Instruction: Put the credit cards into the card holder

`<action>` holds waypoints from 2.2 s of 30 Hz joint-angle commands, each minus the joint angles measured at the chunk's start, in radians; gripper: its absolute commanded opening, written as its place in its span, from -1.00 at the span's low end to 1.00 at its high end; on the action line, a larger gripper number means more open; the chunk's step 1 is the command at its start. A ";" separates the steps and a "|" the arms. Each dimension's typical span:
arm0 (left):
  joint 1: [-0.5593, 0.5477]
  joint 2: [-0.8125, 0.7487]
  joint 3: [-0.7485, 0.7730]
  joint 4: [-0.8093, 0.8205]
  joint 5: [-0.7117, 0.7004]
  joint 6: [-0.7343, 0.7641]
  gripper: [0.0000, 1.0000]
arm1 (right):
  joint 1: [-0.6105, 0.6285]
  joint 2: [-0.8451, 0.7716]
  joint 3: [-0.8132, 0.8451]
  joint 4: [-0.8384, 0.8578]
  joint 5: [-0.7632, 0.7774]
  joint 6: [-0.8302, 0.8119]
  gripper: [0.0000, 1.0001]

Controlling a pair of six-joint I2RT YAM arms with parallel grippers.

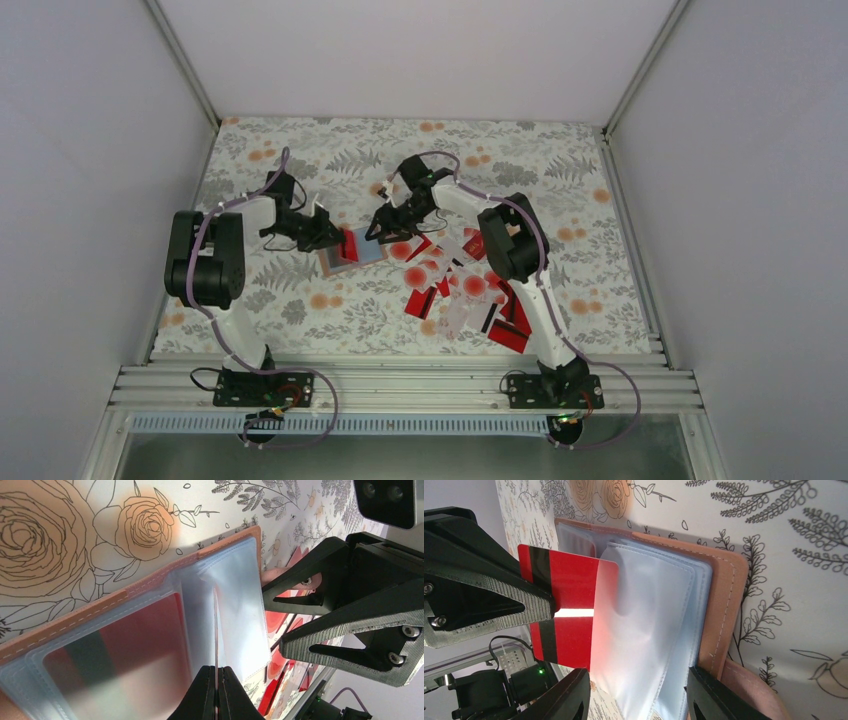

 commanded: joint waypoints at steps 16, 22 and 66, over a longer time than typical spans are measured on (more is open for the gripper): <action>0.003 -0.006 -0.074 0.131 0.036 -0.049 -0.95 | 0.001 -0.005 -0.046 0.009 0.020 0.009 -0.05; 0.003 -0.007 -0.103 0.183 0.037 -0.076 -0.95 | 0.003 -0.010 -0.060 0.014 0.020 0.011 -0.06; -0.002 -0.013 -0.178 0.380 0.056 -0.206 -0.95 | 0.008 -0.020 -0.114 0.019 0.017 0.002 -0.12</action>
